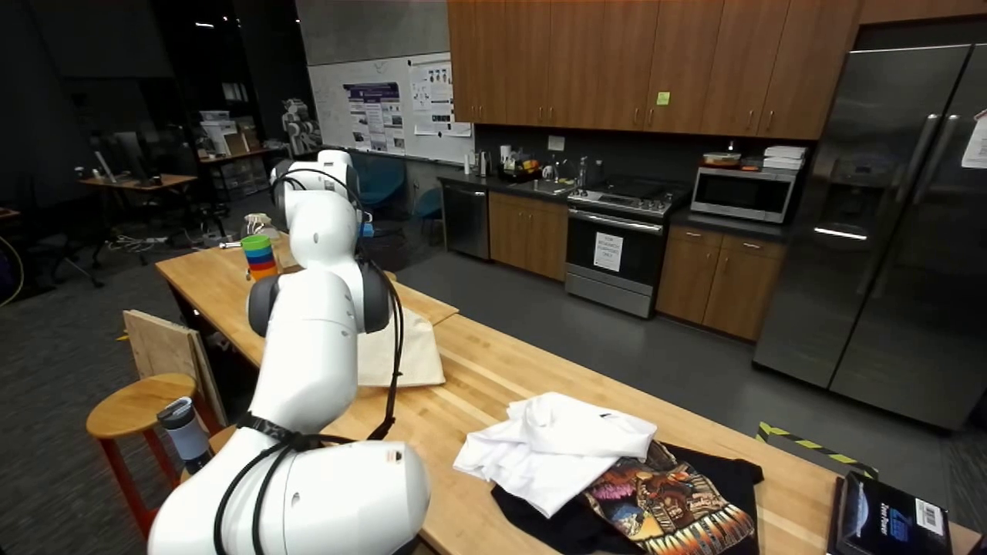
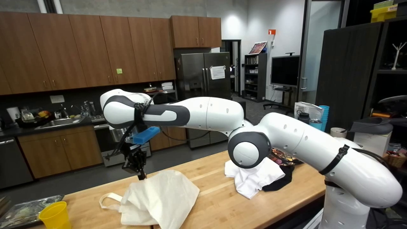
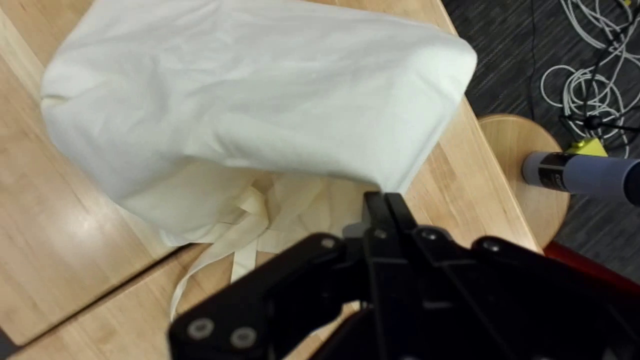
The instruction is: Move the cream tote bag to the left
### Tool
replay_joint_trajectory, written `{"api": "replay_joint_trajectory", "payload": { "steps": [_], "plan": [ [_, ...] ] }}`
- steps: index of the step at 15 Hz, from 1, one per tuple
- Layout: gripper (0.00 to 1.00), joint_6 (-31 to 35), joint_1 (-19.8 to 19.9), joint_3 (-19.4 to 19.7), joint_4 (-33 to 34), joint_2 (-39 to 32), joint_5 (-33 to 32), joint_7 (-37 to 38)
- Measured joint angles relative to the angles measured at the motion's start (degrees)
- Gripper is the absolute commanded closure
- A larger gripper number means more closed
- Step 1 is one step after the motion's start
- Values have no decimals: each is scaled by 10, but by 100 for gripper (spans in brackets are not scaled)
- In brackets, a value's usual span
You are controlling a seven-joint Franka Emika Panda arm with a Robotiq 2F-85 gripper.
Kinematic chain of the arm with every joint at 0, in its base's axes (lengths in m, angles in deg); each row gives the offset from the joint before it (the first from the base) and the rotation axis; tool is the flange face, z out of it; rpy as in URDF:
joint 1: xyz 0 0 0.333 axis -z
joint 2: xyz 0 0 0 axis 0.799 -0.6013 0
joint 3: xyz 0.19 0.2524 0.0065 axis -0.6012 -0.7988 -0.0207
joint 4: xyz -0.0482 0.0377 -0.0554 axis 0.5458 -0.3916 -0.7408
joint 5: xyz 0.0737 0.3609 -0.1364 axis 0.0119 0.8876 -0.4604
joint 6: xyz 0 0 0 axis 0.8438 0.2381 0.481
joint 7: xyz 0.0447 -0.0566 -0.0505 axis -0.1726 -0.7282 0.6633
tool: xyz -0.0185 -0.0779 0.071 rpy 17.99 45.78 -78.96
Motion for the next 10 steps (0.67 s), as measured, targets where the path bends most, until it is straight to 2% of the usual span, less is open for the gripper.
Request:
{"api": "replay_joint_trajectory", "payload": {
  "steps": [2,5,6,7,10],
  "plan": [
    [75,-9,2,3,2,0,0,0],
    [74,-10,1,3,2,0,0,0],
    [49,-10,1,3,2,0,0,0],
    [48,-10,1,3,2,0,0,0],
    [32,-28,-3,14,-11,0,-20,-16]
  ]
}}
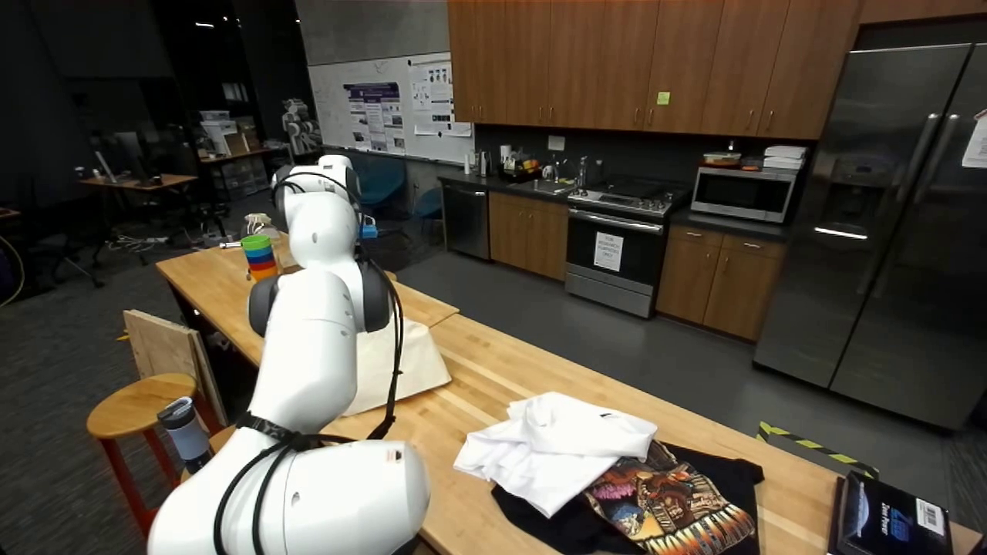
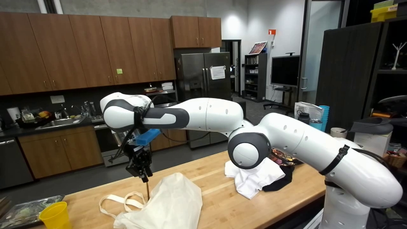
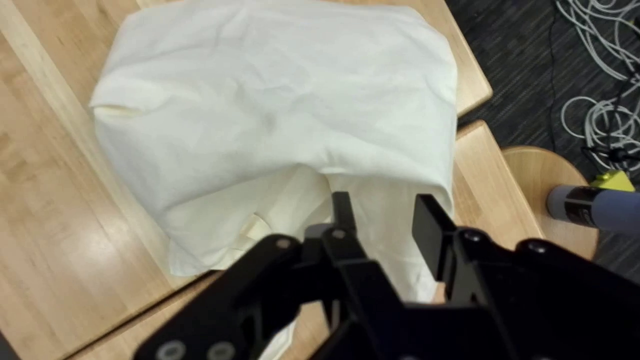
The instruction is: Move the cream tote bag to the left
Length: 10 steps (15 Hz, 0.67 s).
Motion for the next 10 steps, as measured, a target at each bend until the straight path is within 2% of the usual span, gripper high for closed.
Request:
{"api": "replay_joint_trajectory", "payload": {
  "steps": [4,5,10],
  "plan": [
    [5,-53,-6,52,9,1,-66,8],
    [1,-56,-5,64,9,8,-77,20],
    [0,-70,-3,96,12,43,-91,128]
  ]
}}
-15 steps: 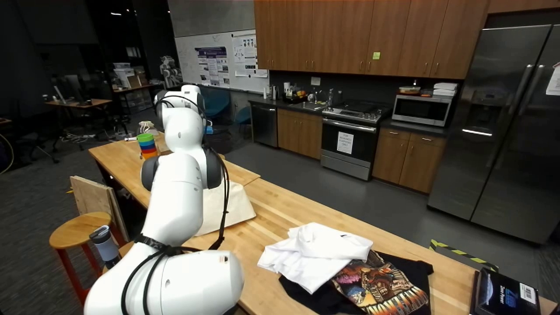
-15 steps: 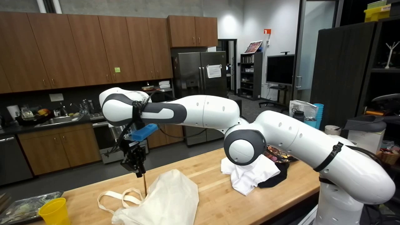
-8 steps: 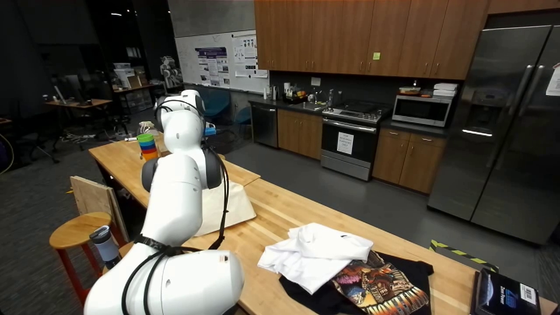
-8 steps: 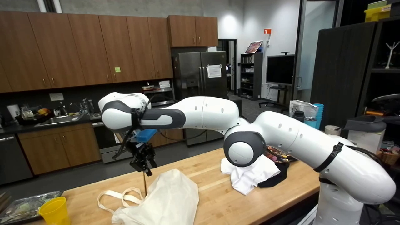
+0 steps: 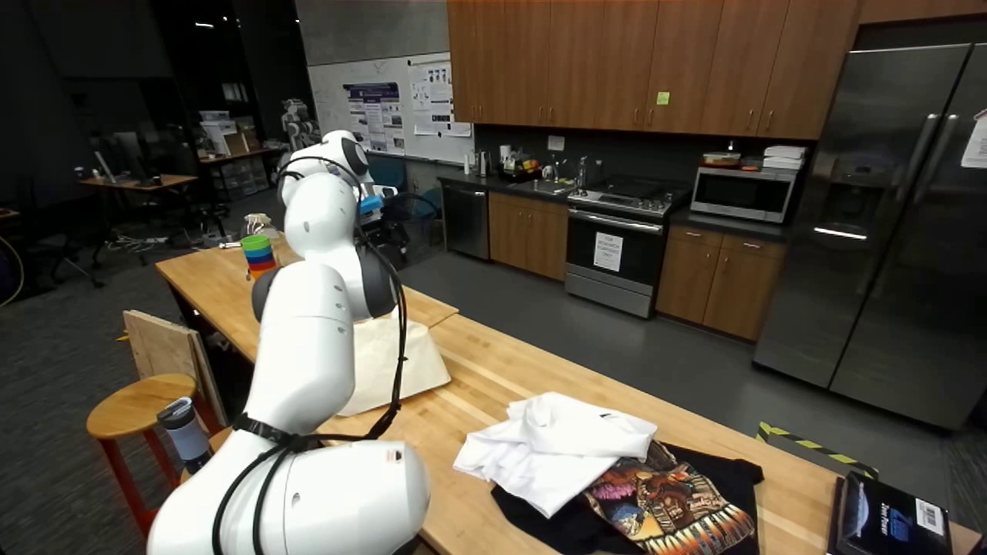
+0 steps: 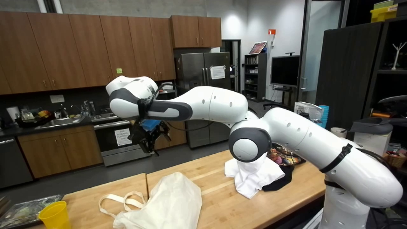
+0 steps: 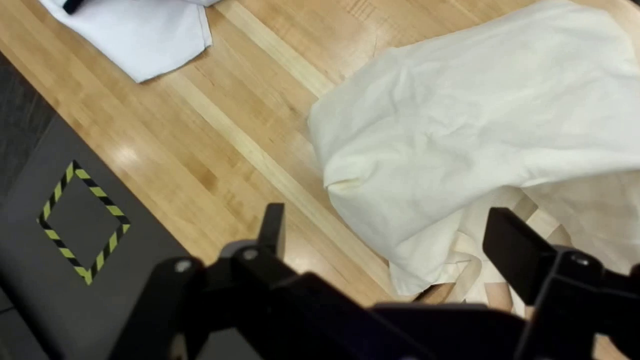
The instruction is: Move the cream tote bag to the left
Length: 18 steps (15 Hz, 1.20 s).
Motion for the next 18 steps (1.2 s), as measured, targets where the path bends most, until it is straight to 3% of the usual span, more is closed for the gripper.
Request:
{"api": "replay_joint_trajectory", "payload": {
  "steps": [8,15,18],
  "plan": [
    [0,-76,0,-5,0,12,38,146],
    [0,-78,0,-6,-1,15,38,149],
    [0,-93,-8,-4,-9,15,7,53]
  ]
}}
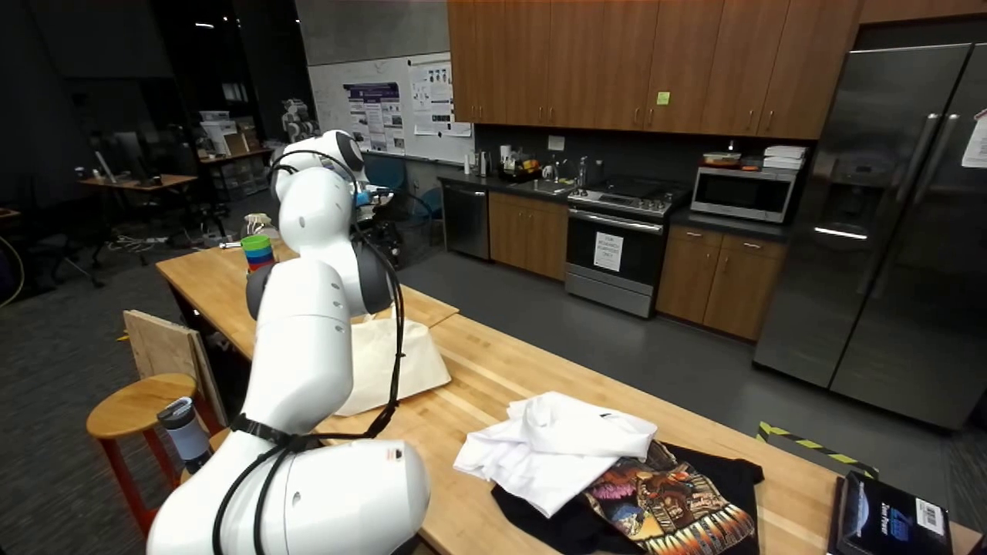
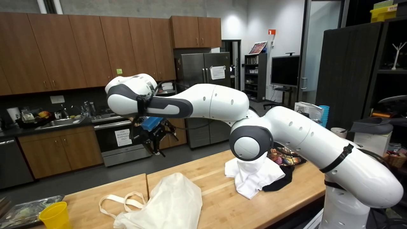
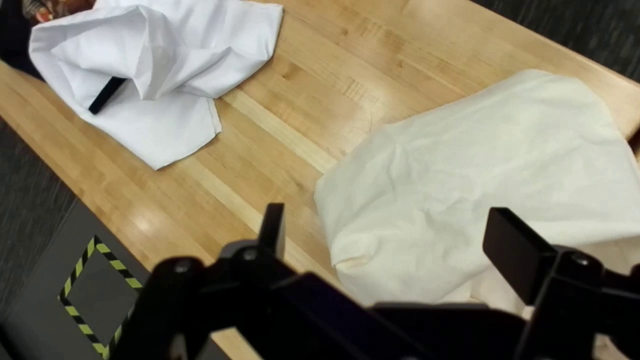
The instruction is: Move the cream tote bag to the left
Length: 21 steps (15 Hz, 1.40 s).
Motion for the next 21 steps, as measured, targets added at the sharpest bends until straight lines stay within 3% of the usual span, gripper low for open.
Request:
{"api": "replay_joint_trajectory", "payload": {
  "steps": [8,11,13,19,21],
  "plan": [
    [0,-126,-20,18,-1,47,-131,-327],
    [0,-203,-19,22,-5,67,-178,-440],
    [0,-226,-18,27,-11,73,-196,-477],
    [0,-225,-18,22,-28,75,-203,-489],
    [0,-212,-24,22,-51,75,-267,-561]
  ]
}}
